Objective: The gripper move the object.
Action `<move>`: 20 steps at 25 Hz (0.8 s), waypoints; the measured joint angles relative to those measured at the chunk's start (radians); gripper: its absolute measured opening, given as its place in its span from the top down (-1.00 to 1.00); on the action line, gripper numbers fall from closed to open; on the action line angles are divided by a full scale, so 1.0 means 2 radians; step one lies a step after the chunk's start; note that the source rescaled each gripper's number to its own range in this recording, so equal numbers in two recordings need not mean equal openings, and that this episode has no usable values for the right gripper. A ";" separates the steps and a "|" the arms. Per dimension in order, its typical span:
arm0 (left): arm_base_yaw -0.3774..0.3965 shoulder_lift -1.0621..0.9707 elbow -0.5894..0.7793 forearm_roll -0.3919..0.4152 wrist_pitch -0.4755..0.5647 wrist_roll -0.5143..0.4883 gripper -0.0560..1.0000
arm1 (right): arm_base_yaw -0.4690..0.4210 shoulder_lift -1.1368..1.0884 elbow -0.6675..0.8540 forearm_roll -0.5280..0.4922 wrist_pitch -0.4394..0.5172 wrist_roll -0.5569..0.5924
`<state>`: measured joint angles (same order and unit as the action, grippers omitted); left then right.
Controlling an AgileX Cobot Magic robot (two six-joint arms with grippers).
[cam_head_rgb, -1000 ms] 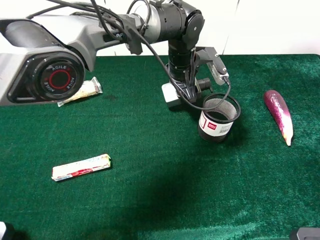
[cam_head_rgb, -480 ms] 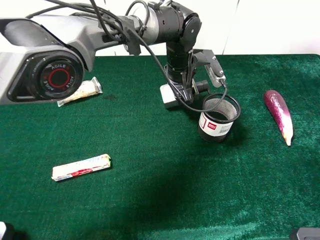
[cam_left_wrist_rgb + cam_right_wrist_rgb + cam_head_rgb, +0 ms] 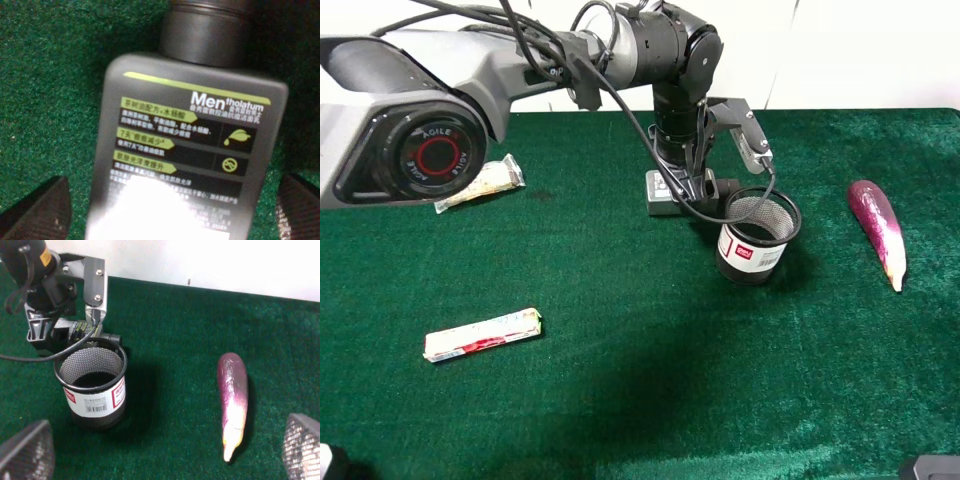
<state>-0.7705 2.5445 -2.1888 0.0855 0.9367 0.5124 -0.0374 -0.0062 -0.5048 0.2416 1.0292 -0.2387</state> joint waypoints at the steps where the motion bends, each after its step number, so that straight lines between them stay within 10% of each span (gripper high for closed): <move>1: 0.000 -0.003 0.000 0.000 0.000 0.000 -0.02 | 0.000 0.000 0.000 0.000 0.000 0.000; 4: 0.001 -0.018 0.000 0.000 0.008 0.000 -0.10 | 0.000 0.000 0.000 0.000 0.000 0.000; 10: 0.012 -0.068 0.026 -0.003 0.041 0.008 -0.89 | 0.000 0.000 0.000 0.000 0.000 0.000; 20: 0.039 -0.205 0.122 0.017 0.106 -0.006 -0.98 | 0.000 0.000 0.000 0.000 0.000 0.000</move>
<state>-0.6915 2.1337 -1.9449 0.1185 1.1486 0.4994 -0.0374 -0.0062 -0.5048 0.2424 1.0292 -0.2387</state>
